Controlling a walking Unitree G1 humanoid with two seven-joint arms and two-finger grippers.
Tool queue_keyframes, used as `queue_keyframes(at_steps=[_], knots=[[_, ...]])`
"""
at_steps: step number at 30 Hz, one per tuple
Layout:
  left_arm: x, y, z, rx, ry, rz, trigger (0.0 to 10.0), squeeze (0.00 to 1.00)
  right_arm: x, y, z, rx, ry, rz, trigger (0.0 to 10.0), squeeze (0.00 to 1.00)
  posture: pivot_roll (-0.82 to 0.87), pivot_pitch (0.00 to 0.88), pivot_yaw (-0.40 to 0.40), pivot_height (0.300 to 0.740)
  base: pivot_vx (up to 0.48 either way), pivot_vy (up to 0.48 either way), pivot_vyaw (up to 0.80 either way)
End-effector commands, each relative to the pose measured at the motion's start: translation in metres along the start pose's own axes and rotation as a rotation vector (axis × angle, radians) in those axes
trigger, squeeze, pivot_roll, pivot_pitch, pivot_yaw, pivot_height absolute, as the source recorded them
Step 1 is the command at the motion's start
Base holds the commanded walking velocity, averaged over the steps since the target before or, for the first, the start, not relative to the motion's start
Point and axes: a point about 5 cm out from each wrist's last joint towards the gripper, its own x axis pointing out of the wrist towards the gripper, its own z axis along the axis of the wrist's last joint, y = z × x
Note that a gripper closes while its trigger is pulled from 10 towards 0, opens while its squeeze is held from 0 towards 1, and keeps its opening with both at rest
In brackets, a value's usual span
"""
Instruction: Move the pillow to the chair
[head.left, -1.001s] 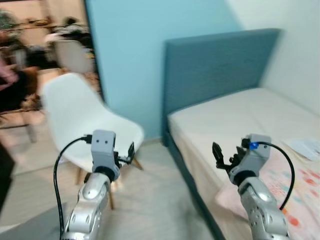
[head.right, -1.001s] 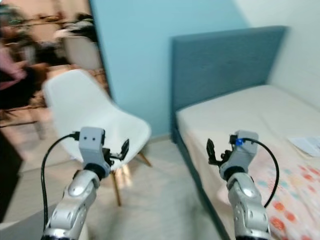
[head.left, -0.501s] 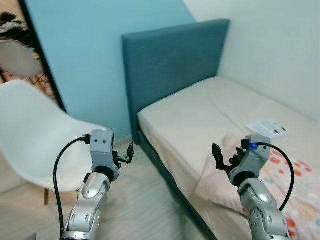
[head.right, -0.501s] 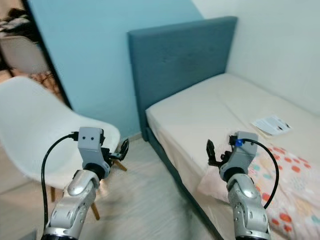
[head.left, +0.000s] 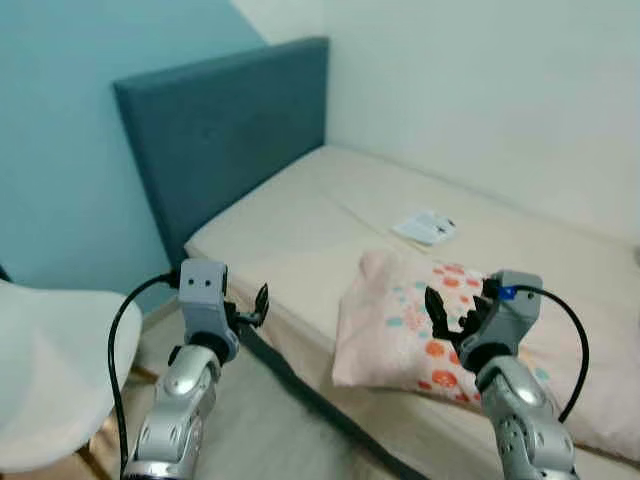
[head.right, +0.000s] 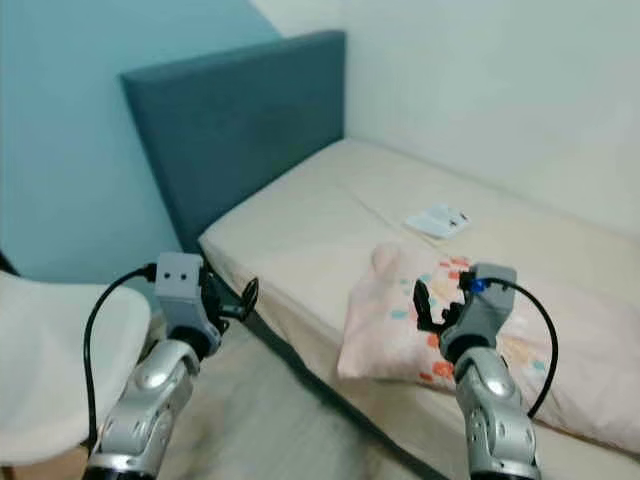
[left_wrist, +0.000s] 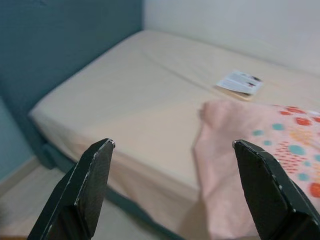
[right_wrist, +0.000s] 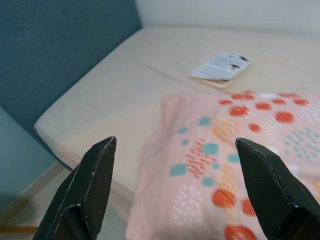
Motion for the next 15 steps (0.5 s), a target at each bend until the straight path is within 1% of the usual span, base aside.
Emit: queue_keyframes(at_steps=[1, 3, 5, 10, 12, 14, 15], knots=[[0.000, -0.001, -0.001, -0.009, 0.008, -0.008, 10.0, 0.00, 0.000, -0.002, 0.000, 0.008, 0.002, -0.009, 10.0, 0.00, -0.07, 0.000, 0.008, 0.740, 0.000, 0.000, -0.80], [0.000, -0.001, -0.001, -0.010, 0.008, -0.007, 10.0, 0.00, 0.000, -0.002, 0.000, 0.014, 0.001, -0.011, 10.0, 0.00, -0.07, 0.000, 0.008, 0.740, 0.000, 0.000, -0.80], [0.000, 0.001, -0.001, -0.016, 0.003, 0.006, 10.0, 0.00, 0.000, -0.004, 0.000, 0.047, -0.001, -0.022, 10.0, 0.00, -0.07, 0.000, 0.008, 0.740, 0.000, 0.000, -0.80], [-0.003, 0.005, -0.002, -0.019, -0.006, 0.047, 10.0, 0.00, -0.001, -0.004, -0.001, 0.053, -0.008, -0.017, 10.0, 0.00, -0.07, 0.000, 0.010, 0.740, 0.000, 0.000, -0.80], [-0.006, 0.010, -0.004, -0.025, 0.001, 0.078, 10.0, 0.00, -0.003, -0.003, -0.001, 0.044, -0.010, -0.009, 10.0, 0.00, -0.07, 0.000, 0.015, 0.740, 0.000, 0.000, -0.80], [-0.010, 0.014, -0.006, -0.029, 0.014, 0.100, 10.0, 0.00, -0.005, 0.000, -0.002, 0.003, -0.012, 0.008, 10.0, 0.00, -0.07, 0.000, 0.018, 0.740, 0.000, 0.000, -0.80], [-0.010, 0.014, -0.006, -0.029, 0.014, 0.100, 10.0, 0.00, -0.005, 0.000, -0.002, 0.003, -0.012, 0.008, 10.0, 0.00, -0.07, 0.000, 0.018, 0.740, 0.000, 0.000, -0.80]])
